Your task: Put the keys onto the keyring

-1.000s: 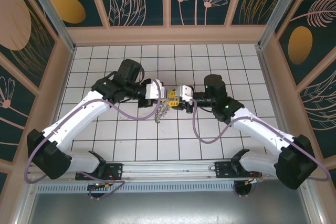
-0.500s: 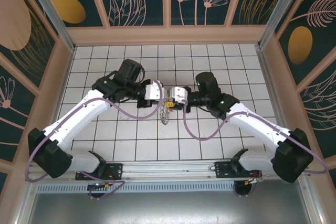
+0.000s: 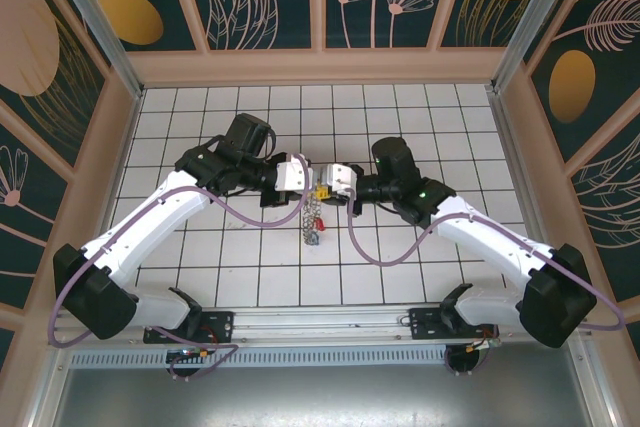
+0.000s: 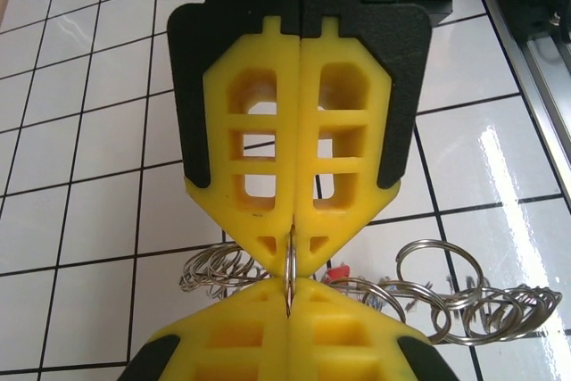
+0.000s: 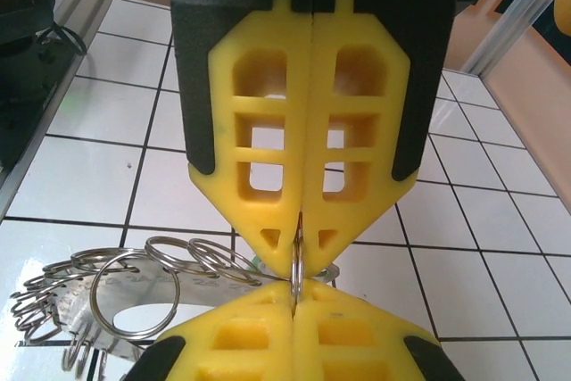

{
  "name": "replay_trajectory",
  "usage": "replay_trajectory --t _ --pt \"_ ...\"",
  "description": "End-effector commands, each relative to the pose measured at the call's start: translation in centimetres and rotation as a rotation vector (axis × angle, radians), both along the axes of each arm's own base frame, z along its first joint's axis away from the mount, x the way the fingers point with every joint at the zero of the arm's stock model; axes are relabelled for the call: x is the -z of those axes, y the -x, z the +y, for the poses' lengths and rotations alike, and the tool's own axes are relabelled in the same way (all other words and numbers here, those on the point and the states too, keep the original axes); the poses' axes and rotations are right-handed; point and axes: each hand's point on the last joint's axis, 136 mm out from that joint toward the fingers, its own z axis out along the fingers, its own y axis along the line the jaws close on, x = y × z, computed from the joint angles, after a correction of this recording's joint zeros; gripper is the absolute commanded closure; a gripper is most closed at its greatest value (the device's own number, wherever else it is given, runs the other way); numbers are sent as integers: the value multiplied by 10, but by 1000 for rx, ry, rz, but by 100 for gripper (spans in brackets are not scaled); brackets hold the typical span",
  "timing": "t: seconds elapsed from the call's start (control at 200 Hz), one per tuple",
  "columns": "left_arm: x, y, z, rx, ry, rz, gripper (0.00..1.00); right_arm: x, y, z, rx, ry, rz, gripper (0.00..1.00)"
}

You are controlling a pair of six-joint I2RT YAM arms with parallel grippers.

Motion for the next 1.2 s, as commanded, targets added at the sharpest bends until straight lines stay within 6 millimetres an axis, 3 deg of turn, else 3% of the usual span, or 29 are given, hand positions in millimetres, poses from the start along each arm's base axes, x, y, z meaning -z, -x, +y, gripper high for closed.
replay_trajectory --t 0.0,0.055,0.21,0.29,0.39,0.631,0.781,0.821,0.896,1.196 --pt "-18 -1 -5 -4 87 -58 93 -31 6 3 -35 -132 -37 100" --pt "-21 0 -5 -13 114 -80 82 -45 6 -2 -21 -219 -28 100" --pt "-24 -2 -5 -32 169 -105 78 -67 16 -12 -34 -382 -11 100" --pt "-25 0 -7 -16 181 -92 87 -69 17 -14 -28 -414 5 100" --pt "-28 -2 -10 -23 200 -81 87 -68 20 -13 -37 -420 14 100" --pt "-54 -3 -15 -29 304 -120 83 -69 18 -10 -20 -461 29 100" --pt "-69 1 -16 -31 374 -133 73 -66 17 -7 -1 -476 32 100" --pt "-69 2 -16 -26 372 -135 78 -68 17 -9 9 -495 34 100" --pt "-64 4 -14 -12 341 -138 100 -73 16 -12 27 -531 35 100" --pt "-41 0 -7 -41 292 -171 100 -93 15 -28 73 -690 65 100"
